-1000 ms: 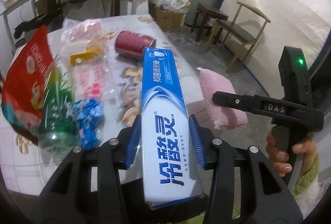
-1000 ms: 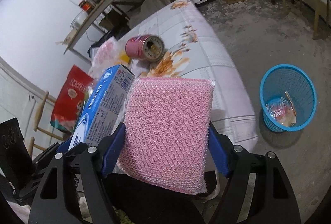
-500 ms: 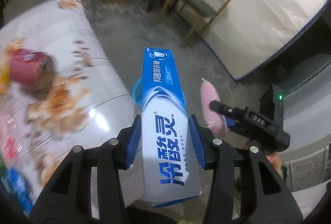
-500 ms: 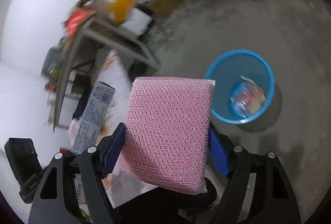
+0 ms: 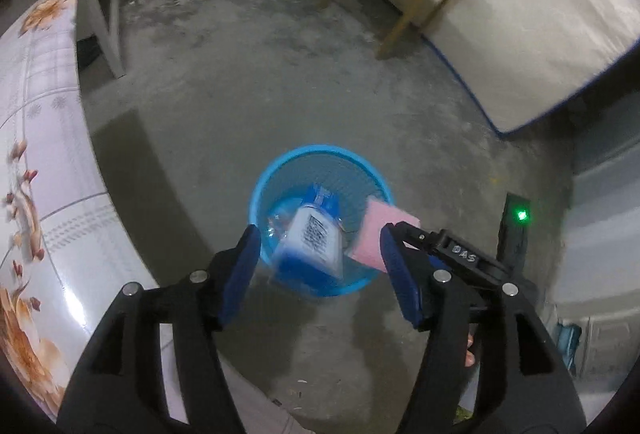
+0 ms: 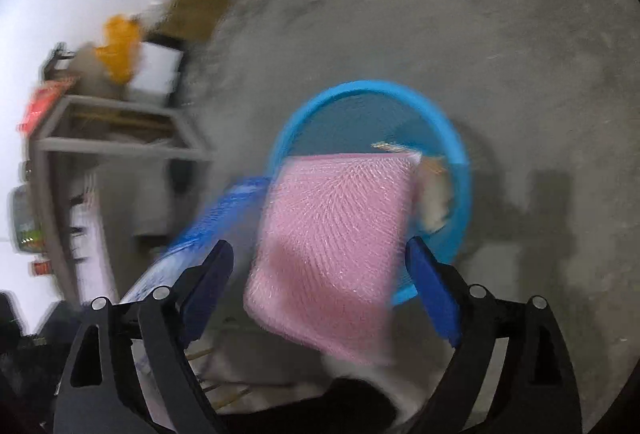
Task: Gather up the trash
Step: 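Carry the toothpaste box and pink sponge to the wastebasket and release both, then grasp the blue wrapper with the left tool while the right tool grasps the clear bag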
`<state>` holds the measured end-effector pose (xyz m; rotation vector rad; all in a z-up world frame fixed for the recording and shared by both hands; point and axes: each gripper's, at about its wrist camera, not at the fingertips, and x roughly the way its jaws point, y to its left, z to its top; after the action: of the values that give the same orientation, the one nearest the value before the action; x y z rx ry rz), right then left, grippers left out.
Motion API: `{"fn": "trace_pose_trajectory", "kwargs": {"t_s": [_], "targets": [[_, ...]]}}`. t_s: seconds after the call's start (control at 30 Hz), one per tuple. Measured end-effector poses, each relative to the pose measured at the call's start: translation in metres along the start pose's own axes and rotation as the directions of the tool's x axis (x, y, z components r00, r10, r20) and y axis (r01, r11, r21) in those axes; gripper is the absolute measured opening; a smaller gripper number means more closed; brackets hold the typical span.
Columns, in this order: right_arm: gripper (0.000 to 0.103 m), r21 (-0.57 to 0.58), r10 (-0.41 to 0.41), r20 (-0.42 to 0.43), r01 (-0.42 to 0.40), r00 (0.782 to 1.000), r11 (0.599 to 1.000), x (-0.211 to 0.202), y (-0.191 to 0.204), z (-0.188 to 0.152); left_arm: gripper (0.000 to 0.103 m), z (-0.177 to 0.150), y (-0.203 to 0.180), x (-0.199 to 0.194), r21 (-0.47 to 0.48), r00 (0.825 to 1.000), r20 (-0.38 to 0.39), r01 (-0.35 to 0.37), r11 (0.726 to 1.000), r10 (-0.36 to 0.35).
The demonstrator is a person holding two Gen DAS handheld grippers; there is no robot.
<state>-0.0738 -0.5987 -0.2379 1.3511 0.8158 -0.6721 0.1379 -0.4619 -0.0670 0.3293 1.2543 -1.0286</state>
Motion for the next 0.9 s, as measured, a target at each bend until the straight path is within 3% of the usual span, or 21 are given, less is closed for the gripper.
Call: {"fn": "trace_pose_trajectory", "kwargs": {"t_s": [0.07,0.27,0.5,0.63,0.77,0.9], "targets": [[0.085,0.024,0.002,-0.023,-0.001,1.000,1.000,0.012,-0.013,-0.002,0.060,-0.006,0.007,-0.007,-0.021,0.999,0.015,0.034,0.999,-0.034],[0.085,0.045,0.028,-0.051,-0.026,0.998,0.999,0.019,-0.033,-0.026,0.061,-0.031,0.019,-0.051,0.011,0.995,0.095,-0.015,1.000,0.014],[0.085,-0.034,0.109,-0.026,-0.110,0.994,0.993,-0.031,-0.022,-0.070,0.062,-0.094,0.023,-0.135,0.082,0.969,0.237,-0.092,0.992,0.070],[0.085,-0.147,0.120,-0.025,-0.122,0.993,0.982,-0.068,0.007,-0.096,0.063,-0.150,0.034,-0.174,0.116,0.945,0.301,-0.169,0.979,0.127],[0.085,-0.245,0.155,-0.045,-0.162,0.987,0.956,-0.098,0.043,-0.121,0.063,-0.197,0.059,-0.204,0.087,0.922,0.342,-0.226,0.970,0.184],[0.085,-0.361,0.218,-0.109,-0.243,0.970,0.901,-0.116,0.098,-0.156,0.063,-0.247,0.085,-0.238,0.033,0.858,0.423,-0.336,0.941,0.291]]}}
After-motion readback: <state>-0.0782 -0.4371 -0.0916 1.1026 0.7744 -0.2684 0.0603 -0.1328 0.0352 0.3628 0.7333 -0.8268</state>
